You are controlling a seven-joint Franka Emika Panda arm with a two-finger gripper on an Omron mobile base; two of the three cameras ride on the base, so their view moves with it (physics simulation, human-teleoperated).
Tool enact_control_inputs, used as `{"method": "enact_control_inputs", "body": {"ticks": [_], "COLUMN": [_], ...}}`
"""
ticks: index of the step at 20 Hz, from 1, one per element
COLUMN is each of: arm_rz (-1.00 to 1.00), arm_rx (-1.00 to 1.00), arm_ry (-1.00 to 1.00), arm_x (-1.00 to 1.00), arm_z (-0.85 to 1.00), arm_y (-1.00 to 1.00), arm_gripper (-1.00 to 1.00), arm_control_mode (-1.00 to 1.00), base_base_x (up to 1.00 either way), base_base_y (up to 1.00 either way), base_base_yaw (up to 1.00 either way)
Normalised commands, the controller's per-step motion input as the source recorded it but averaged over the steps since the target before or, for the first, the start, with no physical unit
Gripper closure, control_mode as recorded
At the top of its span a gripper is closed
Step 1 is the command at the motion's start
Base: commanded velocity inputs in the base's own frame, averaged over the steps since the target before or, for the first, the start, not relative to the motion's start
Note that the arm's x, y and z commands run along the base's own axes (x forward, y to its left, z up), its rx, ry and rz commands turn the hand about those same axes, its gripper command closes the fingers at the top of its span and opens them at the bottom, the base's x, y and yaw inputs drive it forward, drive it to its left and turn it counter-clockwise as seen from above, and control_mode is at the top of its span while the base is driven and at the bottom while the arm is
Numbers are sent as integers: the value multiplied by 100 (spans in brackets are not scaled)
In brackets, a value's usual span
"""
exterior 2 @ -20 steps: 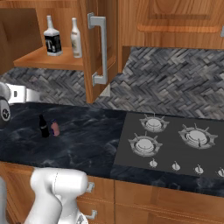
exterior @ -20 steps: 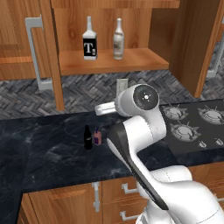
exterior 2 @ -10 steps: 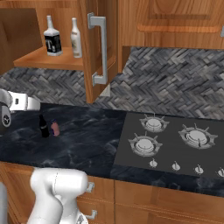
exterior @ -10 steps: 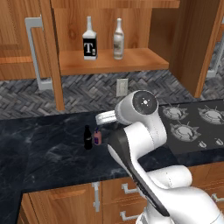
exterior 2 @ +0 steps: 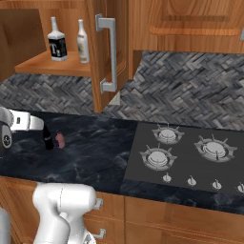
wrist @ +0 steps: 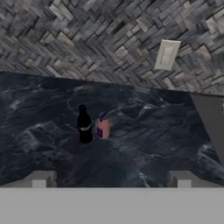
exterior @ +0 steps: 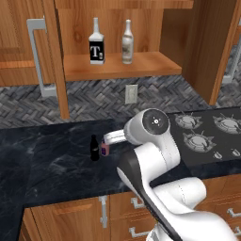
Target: Sort all alcoholic drinks to one cabinet, and non-alcoholic drinks to the other.
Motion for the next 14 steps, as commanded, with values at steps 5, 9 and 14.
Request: {"method": "enact_control_inputs", "body": {"ticks": [5,9,14], "arm_rz": [0,1,0], "arm_rx": [0,1,0], "arm_ry": [1,0,0], "arm_x": [-2,0,-1], "arm_z": [-11,-8,-15], "arm_y": [0,0,6], "arm_gripper": [-100,-100,-100], "arm_control_mode": [-100,-100,-100], "base_base_x": [0,0,0], "base_base_y": [0,0,0], "base_base_yaw": [0,0,0]}}
